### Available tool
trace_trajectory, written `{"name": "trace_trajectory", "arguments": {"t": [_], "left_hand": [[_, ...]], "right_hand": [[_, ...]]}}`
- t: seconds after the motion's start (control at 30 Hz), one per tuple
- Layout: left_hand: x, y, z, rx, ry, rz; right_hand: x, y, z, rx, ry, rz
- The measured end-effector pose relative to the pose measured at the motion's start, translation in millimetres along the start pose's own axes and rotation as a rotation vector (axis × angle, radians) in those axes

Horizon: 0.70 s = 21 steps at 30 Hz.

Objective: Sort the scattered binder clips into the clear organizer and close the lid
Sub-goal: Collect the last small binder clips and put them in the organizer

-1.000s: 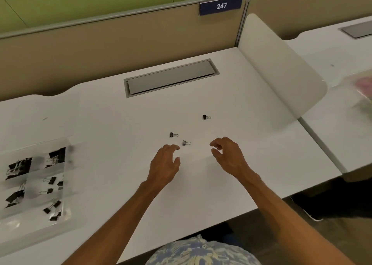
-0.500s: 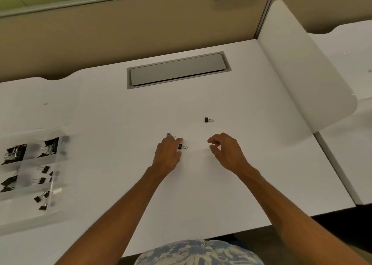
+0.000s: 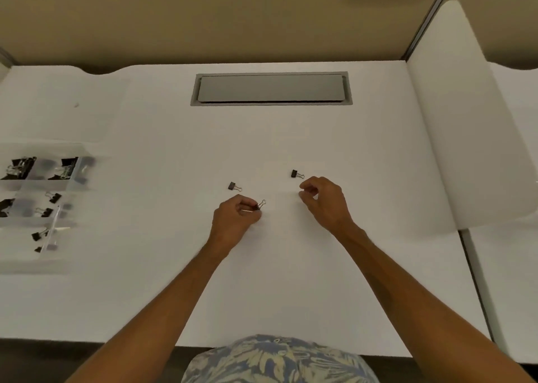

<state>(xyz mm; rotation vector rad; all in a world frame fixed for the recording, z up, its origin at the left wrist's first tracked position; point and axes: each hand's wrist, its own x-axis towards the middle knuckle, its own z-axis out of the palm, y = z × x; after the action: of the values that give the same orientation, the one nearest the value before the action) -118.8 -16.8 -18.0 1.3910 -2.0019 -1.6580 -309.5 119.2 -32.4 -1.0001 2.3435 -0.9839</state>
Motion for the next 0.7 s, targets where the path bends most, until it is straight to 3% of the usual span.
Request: {"name": "trace_trajectory", "arguments": {"t": [0.07,0.17,0.7], "left_hand": [[-9.6,5.6,2.2,-0.261,-0.044,-0.098],[-18.2,12.7,3.8,-0.414,-0.049,-0.138],[-35.4,15.3,4.6,-0.432,-0.014,-0.173]], "right_hand": [[15.6,1.5,1.4,0.011,0.008,0.007],[35.6,3.9,7.1,-0.005,0.0,0.028],[66.9,5.0,19.1,-0.289,-0.039,-0.072]]}}
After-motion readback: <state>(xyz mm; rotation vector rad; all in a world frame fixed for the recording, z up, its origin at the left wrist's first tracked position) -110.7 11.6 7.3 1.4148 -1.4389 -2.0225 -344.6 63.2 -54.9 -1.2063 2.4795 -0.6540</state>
